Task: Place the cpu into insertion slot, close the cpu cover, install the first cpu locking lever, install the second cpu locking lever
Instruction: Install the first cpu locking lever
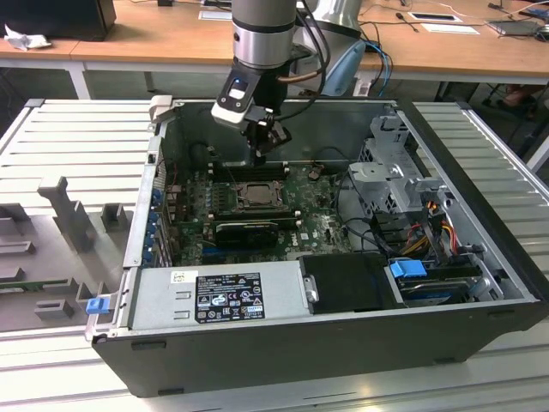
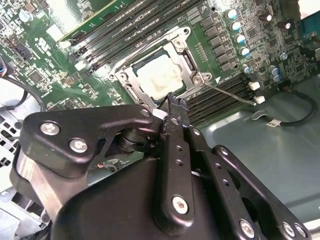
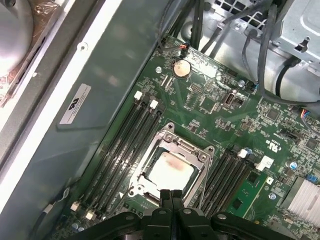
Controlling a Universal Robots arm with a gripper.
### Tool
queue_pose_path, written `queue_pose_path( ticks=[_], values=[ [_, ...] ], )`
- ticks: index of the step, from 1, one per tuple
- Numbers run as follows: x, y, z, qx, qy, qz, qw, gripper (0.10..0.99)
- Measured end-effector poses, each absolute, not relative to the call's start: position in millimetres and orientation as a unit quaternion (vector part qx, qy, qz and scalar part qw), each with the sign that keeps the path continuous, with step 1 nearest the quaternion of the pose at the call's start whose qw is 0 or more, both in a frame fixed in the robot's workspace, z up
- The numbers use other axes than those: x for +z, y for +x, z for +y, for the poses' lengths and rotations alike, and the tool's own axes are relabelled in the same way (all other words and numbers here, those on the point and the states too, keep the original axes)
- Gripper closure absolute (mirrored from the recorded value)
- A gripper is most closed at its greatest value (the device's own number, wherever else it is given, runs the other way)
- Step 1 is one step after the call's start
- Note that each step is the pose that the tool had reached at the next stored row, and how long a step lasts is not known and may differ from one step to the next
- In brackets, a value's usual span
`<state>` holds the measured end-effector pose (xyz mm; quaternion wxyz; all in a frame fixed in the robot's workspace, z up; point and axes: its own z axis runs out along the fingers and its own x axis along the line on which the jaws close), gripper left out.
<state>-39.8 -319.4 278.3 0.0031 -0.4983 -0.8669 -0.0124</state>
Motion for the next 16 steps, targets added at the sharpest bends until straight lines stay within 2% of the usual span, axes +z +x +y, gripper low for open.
queue_pose_path(
  ticks=[16],
  values=[
    [278.3, -39.8, -319.4, -0.012, -0.44, -0.898, 0.004, 0.98]
  ],
)
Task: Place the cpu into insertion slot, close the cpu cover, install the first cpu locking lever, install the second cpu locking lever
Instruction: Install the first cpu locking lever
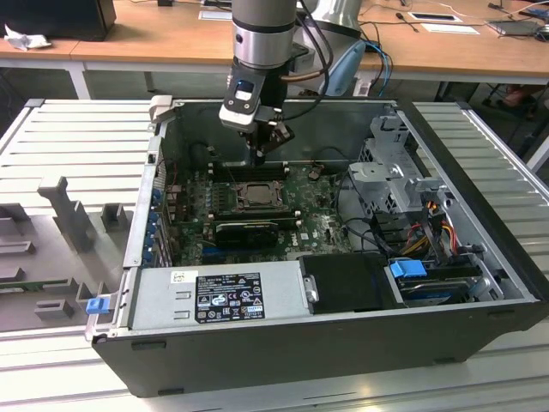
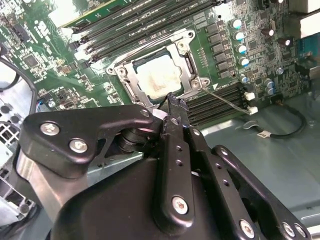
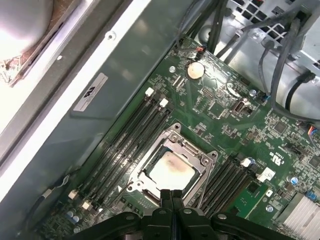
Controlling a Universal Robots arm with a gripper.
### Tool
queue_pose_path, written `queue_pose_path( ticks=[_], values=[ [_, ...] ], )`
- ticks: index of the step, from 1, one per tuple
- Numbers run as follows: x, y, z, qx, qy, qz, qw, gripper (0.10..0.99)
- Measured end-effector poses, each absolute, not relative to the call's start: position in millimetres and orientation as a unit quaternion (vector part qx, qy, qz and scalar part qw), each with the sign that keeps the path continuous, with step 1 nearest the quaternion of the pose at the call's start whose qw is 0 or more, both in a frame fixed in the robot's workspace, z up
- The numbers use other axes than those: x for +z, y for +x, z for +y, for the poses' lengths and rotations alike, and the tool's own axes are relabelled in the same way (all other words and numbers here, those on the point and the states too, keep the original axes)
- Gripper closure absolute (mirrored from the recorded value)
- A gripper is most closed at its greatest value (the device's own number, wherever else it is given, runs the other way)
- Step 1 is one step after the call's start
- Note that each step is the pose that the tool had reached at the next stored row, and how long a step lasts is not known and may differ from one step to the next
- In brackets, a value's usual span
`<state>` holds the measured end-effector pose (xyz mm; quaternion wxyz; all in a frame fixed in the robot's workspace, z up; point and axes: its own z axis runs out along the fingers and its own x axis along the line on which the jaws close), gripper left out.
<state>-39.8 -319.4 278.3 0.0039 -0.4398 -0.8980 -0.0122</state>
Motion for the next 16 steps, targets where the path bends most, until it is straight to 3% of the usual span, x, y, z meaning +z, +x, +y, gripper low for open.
queue_pose_path(
  ticks=[16],
  values=[
    [278.3, -39.8, -319.3, -0.012, -0.363, -0.932, 0.005, 0.98]
  ],
)
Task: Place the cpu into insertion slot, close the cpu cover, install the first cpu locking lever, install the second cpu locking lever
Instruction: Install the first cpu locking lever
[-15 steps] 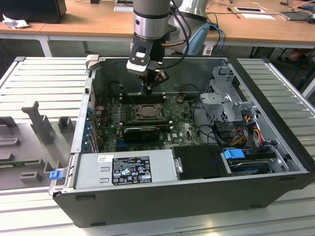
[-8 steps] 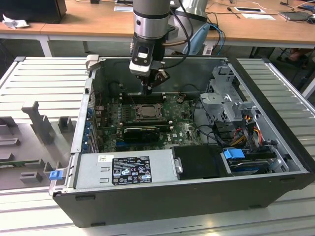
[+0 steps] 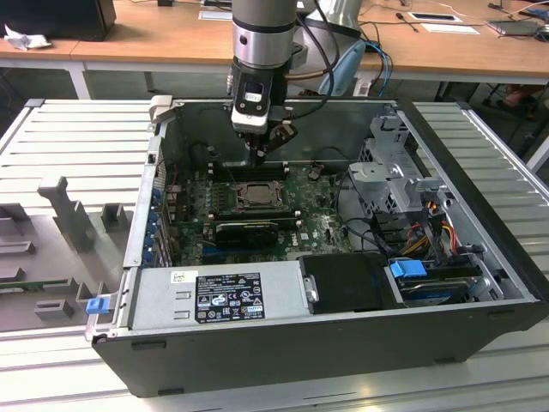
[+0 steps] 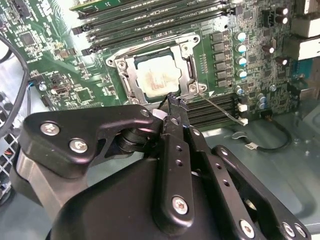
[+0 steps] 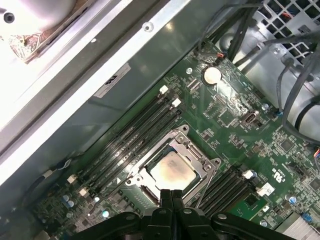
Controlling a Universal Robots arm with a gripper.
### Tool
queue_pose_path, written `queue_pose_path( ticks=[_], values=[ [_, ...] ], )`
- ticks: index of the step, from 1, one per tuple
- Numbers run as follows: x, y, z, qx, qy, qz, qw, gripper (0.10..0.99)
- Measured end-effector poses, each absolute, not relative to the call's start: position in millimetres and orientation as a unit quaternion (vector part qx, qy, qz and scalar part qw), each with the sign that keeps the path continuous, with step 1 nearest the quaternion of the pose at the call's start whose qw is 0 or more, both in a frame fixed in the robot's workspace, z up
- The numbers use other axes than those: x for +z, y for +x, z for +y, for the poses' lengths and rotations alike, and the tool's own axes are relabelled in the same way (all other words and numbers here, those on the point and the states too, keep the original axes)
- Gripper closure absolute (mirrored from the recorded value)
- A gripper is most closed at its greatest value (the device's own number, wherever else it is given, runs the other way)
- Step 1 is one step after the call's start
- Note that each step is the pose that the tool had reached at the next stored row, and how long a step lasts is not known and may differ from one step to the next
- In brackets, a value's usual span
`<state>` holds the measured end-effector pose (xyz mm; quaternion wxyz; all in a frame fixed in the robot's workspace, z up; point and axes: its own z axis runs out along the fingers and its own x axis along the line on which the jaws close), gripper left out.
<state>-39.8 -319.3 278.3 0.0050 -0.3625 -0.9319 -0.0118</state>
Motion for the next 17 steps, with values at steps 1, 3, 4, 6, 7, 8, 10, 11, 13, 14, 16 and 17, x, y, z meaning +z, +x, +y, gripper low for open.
queue_pose_path(
  ticks=[1, 3, 4, 6, 7, 8, 10, 11, 13, 14, 16, 17],
  values=[
    [278.3, -39.8, -319.3, -0.012, -0.354, -0.935, 0.005, 0.98],
    [278.2, -39.8, -319.3, -0.012, -0.333, -0.943, 0.005, 0.98],
    [278.2, -39.8, -319.3, -0.012, -0.324, -0.946, 0.005, 0.98],
    [278.1, -39.8, -319.3, -0.011, -0.303, -0.953, 0.006, 0.98],
    [278.1, -39.8, -319.3, -0.011, -0.296, -0.955, 0.006, 0.98],
    [278.1, -39.8, -319.3, -0.011, -0.289, -0.957, 0.006, 0.98],
    [278.0, -39.8, -319.4, -0.011, -0.274, -0.962, 0.006, 0.98],
    [277.9, -39.8, -319.4, -0.011, -0.266, -0.964, 0.006, 0.98],
    [277.8, -39.8, -319.4, -0.011, -0.25, -0.968, 0.006, 0.98],
    [277.7, -39.8, -319.4, -0.011, -0.241, -0.97, 0.006, 0.98],
    [277.7, -39.8, -319.4, -0.011, -0.226, -0.974, 0.006, 0.98],
    [277.6, -39.8, -319.4, -0.011, -0.218, -0.976, 0.006, 0.98]
  ],
)
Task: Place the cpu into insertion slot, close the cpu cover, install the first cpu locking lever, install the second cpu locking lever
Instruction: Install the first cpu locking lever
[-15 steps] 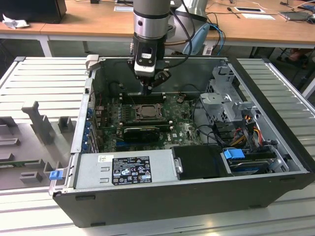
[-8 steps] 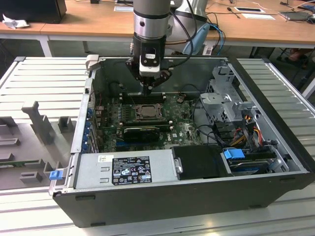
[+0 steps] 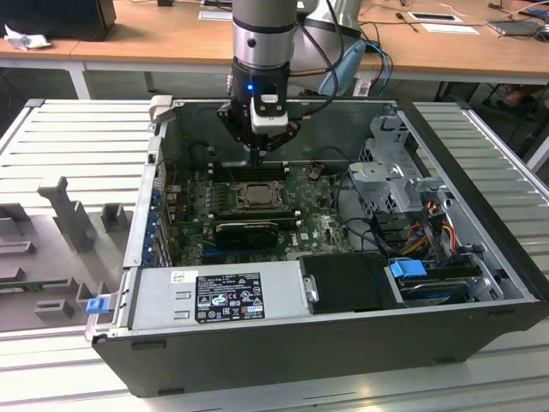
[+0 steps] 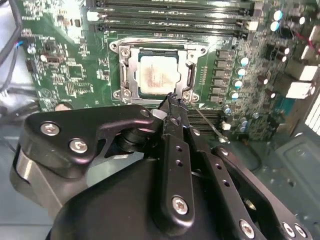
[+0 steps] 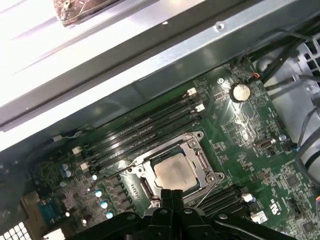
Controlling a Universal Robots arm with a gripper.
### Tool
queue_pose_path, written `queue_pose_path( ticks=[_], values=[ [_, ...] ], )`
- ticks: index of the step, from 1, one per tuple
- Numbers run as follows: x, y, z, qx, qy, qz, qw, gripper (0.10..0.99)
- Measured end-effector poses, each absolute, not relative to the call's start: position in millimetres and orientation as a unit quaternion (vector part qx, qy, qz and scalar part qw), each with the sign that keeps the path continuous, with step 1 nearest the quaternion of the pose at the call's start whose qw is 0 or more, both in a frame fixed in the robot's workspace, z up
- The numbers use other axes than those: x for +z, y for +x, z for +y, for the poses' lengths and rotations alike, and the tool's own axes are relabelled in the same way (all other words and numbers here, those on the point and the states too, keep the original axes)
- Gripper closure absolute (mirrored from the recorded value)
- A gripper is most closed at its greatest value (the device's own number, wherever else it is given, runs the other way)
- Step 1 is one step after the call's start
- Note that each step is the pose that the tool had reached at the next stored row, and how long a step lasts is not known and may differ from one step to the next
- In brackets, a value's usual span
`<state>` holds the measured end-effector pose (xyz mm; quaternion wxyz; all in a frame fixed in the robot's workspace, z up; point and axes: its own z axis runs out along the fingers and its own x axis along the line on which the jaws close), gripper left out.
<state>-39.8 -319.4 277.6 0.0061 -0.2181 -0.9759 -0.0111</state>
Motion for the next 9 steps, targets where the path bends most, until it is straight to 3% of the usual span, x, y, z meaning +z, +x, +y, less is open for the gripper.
queue_pose_path(
  ticks=[9],
  values=[
    [277.2, -41.3, -319.4, -0.011, -0.168, -0.986, 0.007, 0.98]
  ],
)
